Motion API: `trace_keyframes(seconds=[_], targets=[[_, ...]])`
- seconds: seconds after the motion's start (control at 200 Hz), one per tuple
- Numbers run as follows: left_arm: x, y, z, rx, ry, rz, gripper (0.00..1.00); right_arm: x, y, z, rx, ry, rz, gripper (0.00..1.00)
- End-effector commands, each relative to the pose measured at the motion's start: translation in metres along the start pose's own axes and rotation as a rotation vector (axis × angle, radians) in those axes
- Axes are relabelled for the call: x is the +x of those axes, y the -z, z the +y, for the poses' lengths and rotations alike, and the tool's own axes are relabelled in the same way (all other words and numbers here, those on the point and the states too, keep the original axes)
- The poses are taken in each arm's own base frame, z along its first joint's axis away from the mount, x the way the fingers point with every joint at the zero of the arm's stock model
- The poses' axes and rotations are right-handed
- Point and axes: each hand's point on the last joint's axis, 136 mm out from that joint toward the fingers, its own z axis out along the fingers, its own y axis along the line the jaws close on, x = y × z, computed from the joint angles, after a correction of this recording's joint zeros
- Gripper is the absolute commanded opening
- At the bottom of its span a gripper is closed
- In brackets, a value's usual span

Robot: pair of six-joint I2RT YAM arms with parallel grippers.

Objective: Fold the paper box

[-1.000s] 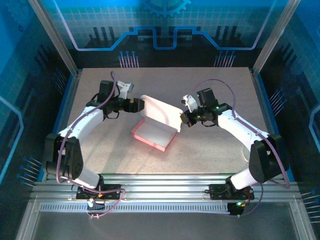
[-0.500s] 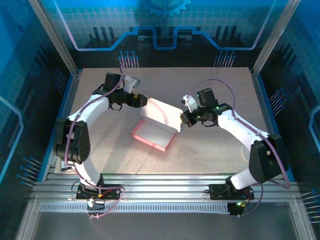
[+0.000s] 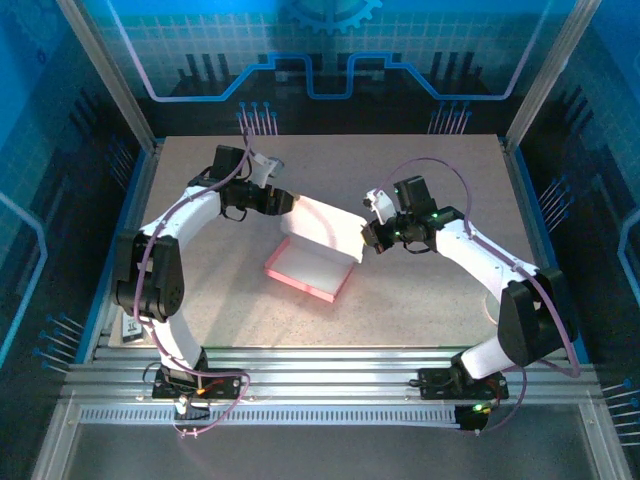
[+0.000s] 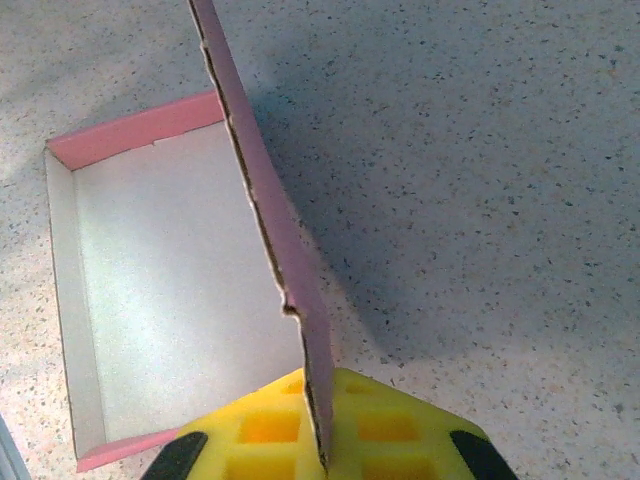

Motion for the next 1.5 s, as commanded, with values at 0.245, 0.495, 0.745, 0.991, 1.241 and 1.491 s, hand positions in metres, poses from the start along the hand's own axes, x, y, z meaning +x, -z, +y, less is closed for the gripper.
trace_keyframes(seconds=[0.245,0.495,0.745,0.991,1.241,1.491], targets=[[0.002,0.004,-0.015,-0.071,0.000,0.014,0.38,-0.014,0.002,-0.009,0.062,-0.085,-0.071,0.09],[0.011,0.001,-0.027,-0.096,0.010,0.046,0.26,-0.010,-0.003,-0.012,0.121,-0.118,-0.059,0.12],[0.019,0.001,-0.037,-0.154,0.012,0.028,0.20,-0.008,-0.003,-0.022,0.254,-0.205,-0.064,0.18],[0.029,0.009,-0.049,-0.242,0.058,-0.015,0.18,0.000,0.000,-0.036,0.412,-0.293,-0.037,0.20],[0.044,0.005,-0.053,-0.329,0.136,-0.047,0.15,-0.005,0.002,-0.030,0.438,-0.380,-0.079,0.20],[0.035,0.006,-0.069,-0.294,0.264,-0.154,0.12,-0.011,0.006,-0.027,0.467,-0.398,-0.140,0.10]])
